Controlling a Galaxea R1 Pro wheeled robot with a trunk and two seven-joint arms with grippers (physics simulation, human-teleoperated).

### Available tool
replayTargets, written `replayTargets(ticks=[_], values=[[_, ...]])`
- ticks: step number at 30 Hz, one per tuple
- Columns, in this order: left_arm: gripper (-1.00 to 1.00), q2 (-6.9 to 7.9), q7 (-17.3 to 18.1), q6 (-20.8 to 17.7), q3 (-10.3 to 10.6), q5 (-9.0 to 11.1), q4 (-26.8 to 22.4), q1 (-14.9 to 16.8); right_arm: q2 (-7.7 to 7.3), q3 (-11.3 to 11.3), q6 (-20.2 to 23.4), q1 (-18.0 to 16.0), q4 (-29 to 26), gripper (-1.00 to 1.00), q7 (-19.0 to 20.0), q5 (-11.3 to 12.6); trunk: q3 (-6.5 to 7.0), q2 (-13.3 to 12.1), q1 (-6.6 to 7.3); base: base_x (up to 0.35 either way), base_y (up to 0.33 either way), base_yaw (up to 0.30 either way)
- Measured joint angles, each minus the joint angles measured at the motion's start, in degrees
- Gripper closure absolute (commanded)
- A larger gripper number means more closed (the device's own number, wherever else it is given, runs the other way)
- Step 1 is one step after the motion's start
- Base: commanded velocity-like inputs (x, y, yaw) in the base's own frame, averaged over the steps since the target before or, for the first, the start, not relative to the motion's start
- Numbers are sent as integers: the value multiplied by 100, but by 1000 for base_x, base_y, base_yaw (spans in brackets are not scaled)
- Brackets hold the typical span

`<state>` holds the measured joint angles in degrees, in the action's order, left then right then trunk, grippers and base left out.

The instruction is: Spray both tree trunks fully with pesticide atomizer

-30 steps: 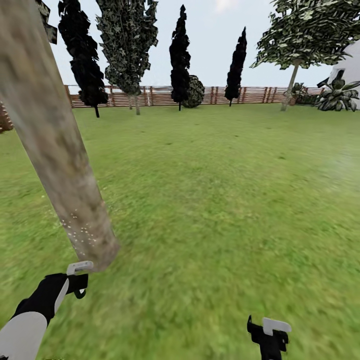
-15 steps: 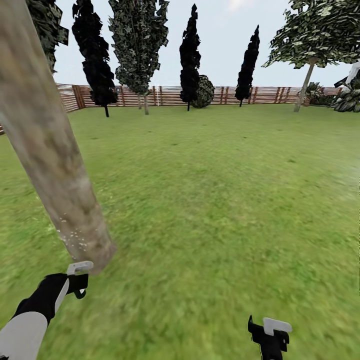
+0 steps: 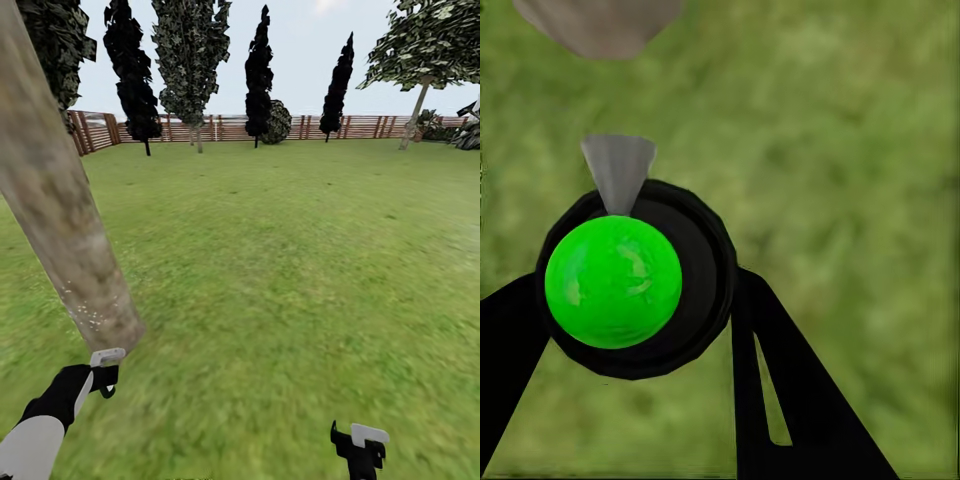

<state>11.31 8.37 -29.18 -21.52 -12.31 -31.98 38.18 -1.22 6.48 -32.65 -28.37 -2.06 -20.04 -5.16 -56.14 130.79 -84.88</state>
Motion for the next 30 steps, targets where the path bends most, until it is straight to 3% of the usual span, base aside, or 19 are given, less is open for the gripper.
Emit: replayTargets(ticks=[7, 17, 30], values=[[100, -4, 0, 0, 0, 8, 0, 0, 6, -4, 0, 0, 0, -100, 3, 0, 0, 0, 1, 61, -266, 252], [100, -1, -1, 0, -1, 0, 1, 2, 7, -5, 1, 1, -2, -100, 2, 0, 0, 0, 3, 231, -197, 25], [100, 4, -1, -2, -20, -10, -1, 0, 8, -7, 1, 0, 0, -100, 2, 0, 0, 0, 2, 224, -201, 265]])
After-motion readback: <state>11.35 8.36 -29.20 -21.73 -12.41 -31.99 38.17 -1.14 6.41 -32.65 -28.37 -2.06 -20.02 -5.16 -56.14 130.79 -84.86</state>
